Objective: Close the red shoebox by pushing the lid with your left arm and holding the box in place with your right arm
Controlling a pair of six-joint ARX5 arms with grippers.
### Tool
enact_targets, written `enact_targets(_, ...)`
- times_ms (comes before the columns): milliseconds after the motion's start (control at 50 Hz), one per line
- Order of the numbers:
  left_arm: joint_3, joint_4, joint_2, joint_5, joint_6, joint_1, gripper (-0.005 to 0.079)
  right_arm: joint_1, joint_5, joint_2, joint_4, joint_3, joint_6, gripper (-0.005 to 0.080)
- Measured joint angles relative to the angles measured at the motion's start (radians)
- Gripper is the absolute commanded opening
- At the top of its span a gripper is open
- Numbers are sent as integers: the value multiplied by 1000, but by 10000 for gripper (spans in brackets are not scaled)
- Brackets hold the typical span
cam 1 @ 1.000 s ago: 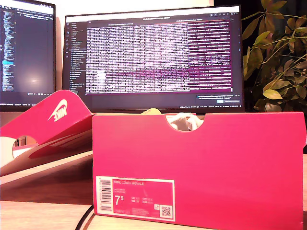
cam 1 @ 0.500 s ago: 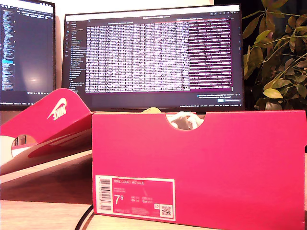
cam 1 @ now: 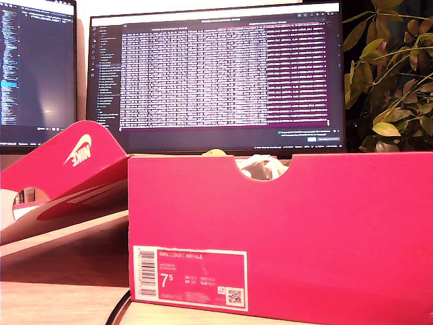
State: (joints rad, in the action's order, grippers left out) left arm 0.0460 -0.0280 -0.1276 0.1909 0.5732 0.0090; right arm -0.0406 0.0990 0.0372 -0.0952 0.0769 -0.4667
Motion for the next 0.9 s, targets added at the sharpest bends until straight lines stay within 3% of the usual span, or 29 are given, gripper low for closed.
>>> enact_targets(300,106,80,-240,56,-4,0,-19,0,24,244,-34,87,55,-12)
enact_targets(460,173,80,-409,80,-75,3,-19,0,35,420,-32,188,139,-12)
enact_targets(900,446,36,-908,182,-180,101,-19,0,113,915,4,335,262,-12)
